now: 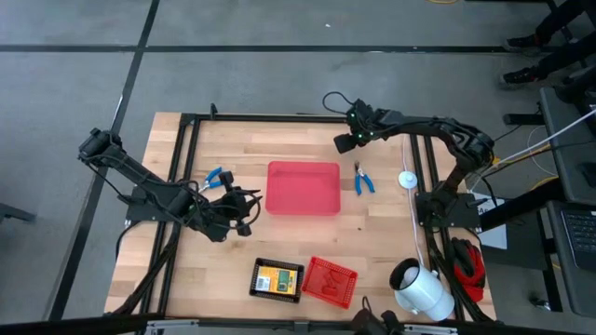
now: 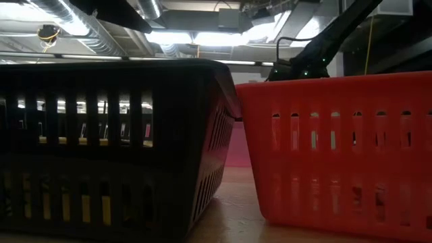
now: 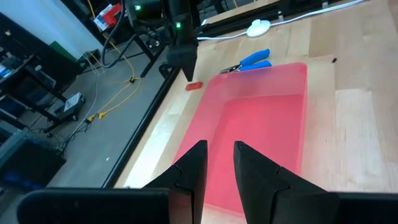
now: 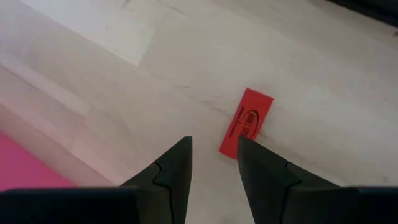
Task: Pick & Place School Supplies
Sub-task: Put the red eraser into the red bin, then put the blue paper puncher into the pink bin
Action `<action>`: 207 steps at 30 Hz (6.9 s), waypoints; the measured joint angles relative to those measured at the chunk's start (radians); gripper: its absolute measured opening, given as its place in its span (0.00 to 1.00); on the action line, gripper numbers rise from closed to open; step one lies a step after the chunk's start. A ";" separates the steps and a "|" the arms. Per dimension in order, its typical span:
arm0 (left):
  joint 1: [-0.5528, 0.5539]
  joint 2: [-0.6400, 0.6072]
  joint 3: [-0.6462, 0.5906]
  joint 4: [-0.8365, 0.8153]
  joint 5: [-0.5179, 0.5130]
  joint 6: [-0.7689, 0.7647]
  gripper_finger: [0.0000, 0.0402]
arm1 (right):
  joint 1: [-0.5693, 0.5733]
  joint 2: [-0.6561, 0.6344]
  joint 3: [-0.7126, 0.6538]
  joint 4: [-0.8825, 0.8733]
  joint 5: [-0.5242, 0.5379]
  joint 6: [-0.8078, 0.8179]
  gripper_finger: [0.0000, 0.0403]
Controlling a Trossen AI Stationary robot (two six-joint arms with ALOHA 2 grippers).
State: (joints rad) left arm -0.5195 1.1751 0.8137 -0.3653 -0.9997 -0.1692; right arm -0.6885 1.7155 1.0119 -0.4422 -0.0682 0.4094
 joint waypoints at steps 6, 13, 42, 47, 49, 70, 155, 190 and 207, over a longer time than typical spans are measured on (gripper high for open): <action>0.000 0.000 0.000 0.003 0.000 0.000 0.19 | -0.010 0.046 0.000 0.010 -0.005 0.026 0.33; 0.000 0.000 0.000 0.003 0.000 0.000 0.19 | -0.029 0.090 0.000 0.016 -0.004 0.024 0.33; 0.000 0.000 0.000 0.018 -0.001 0.008 0.19 | -0.042 0.097 0.010 0.092 -0.034 -0.013 0.33; 0.000 0.000 0.000 0.018 -0.001 0.008 0.19 | -0.053 0.097 0.010 0.092 -0.034 -0.017 0.33; 0.000 0.000 0.000 0.018 -0.001 0.008 0.19 | -0.053 0.097 0.010 0.092 -0.033 -0.018 0.33; 0.000 0.000 0.000 0.030 0.008 0.018 0.19 | -0.047 0.150 0.020 0.072 -0.005 -0.028 0.32; -0.109 -0.034 0.000 0.152 0.037 0.121 0.19 | 1.301 0.023 0.056 0.237 0.015 0.756 0.28; -0.136 -0.033 0.000 0.176 0.142 0.095 0.19 | 0.622 -0.172 0.020 -0.714 0.415 0.496 0.33; -0.181 -0.033 0.000 0.179 0.130 0.082 0.19 | 0.395 -0.297 -0.331 -0.245 0.162 0.406 0.31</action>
State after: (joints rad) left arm -0.7006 1.1423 0.8139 -0.1860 -0.8692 -0.0869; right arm -0.2939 1.4181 0.6810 -0.6872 0.0933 0.8153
